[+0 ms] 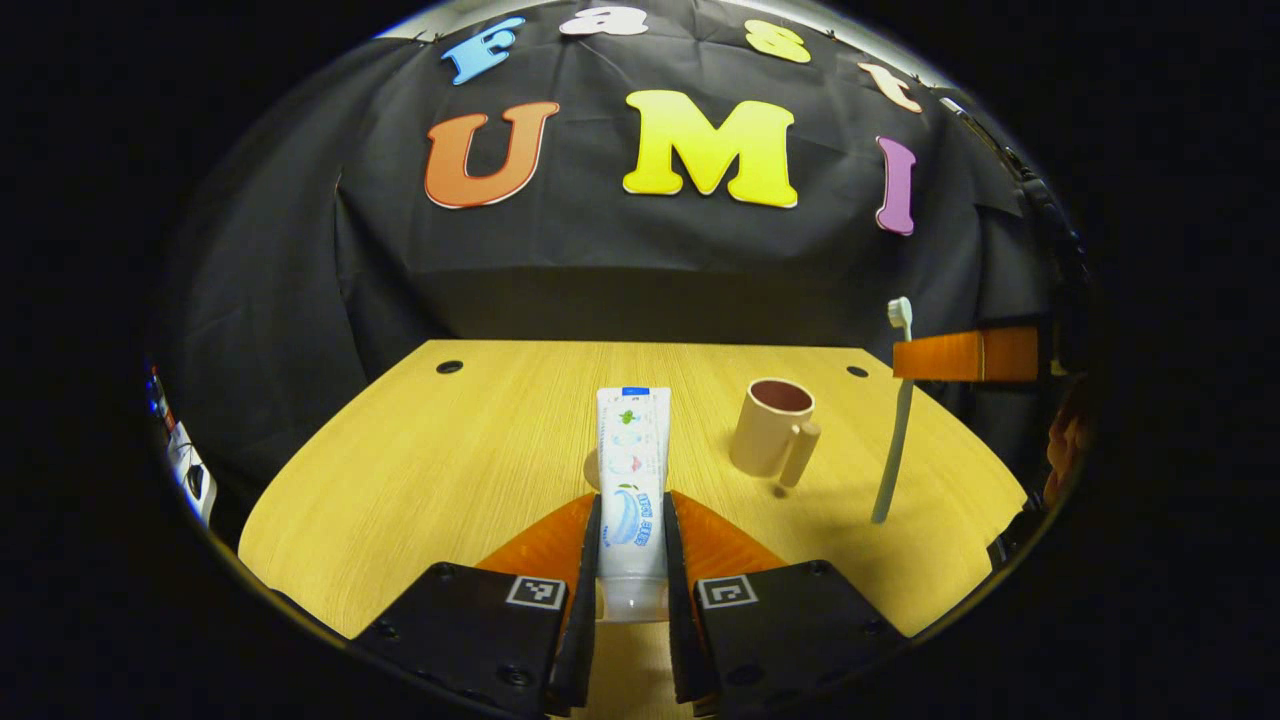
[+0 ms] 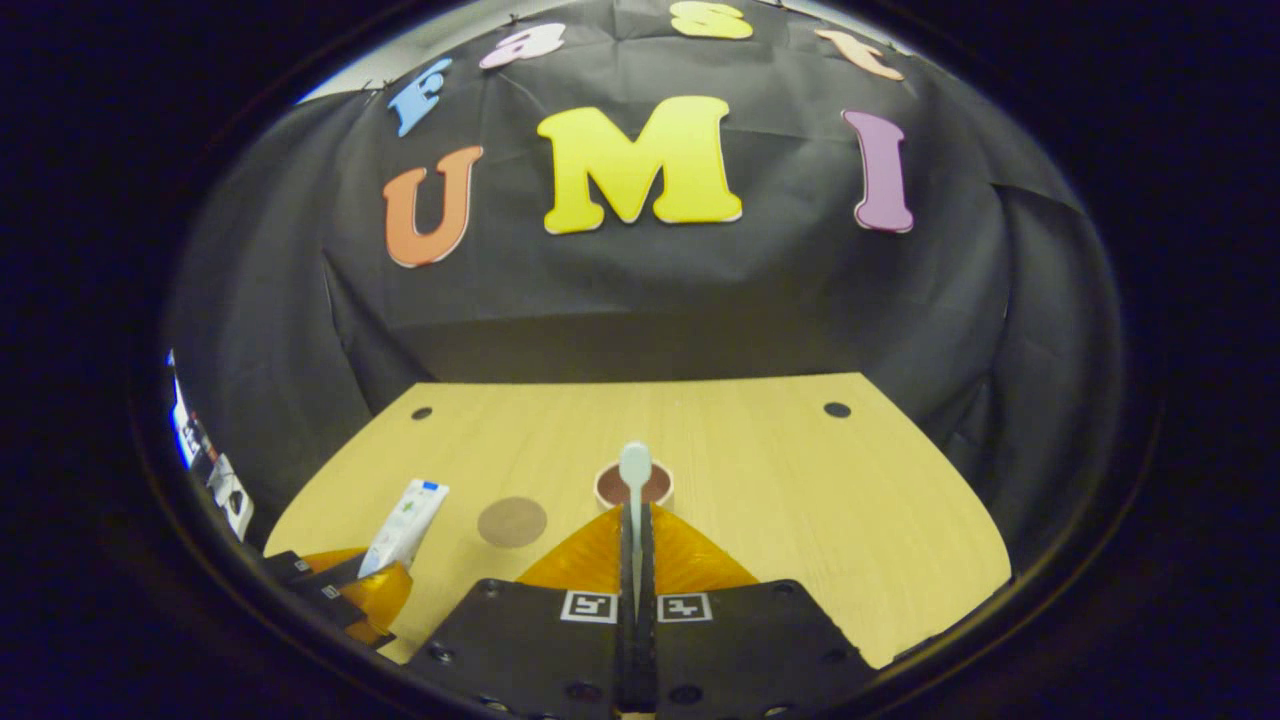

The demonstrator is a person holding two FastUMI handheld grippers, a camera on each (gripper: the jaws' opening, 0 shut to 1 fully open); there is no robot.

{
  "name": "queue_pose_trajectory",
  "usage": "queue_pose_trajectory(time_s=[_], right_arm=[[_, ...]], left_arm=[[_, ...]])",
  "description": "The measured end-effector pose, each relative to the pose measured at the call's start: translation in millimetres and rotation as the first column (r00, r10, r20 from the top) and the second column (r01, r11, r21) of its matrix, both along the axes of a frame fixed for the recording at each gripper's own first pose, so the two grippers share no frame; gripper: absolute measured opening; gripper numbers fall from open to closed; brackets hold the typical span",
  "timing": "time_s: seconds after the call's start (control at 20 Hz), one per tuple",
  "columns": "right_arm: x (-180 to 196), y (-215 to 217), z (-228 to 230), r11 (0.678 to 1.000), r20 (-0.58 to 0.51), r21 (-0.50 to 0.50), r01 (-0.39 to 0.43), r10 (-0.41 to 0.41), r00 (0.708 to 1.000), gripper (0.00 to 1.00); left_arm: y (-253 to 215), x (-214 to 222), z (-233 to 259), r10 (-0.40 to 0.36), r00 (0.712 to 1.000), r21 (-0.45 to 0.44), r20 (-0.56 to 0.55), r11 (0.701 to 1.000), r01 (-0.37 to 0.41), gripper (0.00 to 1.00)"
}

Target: Put the toothbrush and toothpaste on the desktop into the cup, then pick up the cup and place it on the coaster on the desktop.

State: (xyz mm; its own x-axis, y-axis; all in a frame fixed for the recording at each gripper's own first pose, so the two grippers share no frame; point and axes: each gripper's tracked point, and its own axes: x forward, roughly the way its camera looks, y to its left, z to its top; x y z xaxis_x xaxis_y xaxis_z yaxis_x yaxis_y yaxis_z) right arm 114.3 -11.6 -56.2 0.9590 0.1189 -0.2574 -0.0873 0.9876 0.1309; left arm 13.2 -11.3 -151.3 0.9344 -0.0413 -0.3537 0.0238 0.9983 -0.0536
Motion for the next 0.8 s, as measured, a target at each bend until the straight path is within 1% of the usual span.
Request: queue_pose_trajectory(time_s=[0.2,0.3,0.35,0.5,0.6,0.75,0.8], right_arm=[[48.5,2.9,61.3,1.0,0.125,0.009,-0.013,0.012,0.992,0.0],[74.1,8.3,77.5,1.0,0.17,0.016,-0.02,0.017,0.985,0.0],[87.4,11.3,77.6,1.0,0.181,0.017,-0.022,0.019,0.983,0.0],[121.4,20.0,63.1,0.999,0.175,0.018,-0.032,0.028,0.984,0.0],[140.5,21.9,44.7,0.999,0.151,0.015,-0.03,0.027,0.988,0.0],[154.2,23.0,11.6,0.999,0.107,0.014,-0.029,0.027,0.994,0.0],[157.1,23.8,1.1,0.999,0.097,0.015,-0.034,0.033,0.995,0.02]], left_arm=[[4.7,15.8,30.8,0.014,0.998,-0.008,0.062,1.0,-0.014,0.34],[7.8,19.0,42.2,0.019,0.996,0.0,0.086,1.0,-0.019,0.34],[9.5,21.1,45.1,0.022,0.995,0.006,0.093,1.0,-0.023,0.34],[14.9,25.8,47.1,0.033,0.995,0.015,0.092,0.999,-0.035,0.34],[21.2,28.3,45.6,0.048,0.995,0.016,0.084,0.999,-0.05,0.34],[27.8,28.6,42.8,0.071,0.995,0.025,0.071,0.997,-0.073,0.34],[30.3,29.1,42.6,0.077,0.995,0.026,0.07,0.997,-0.079,0.34]])
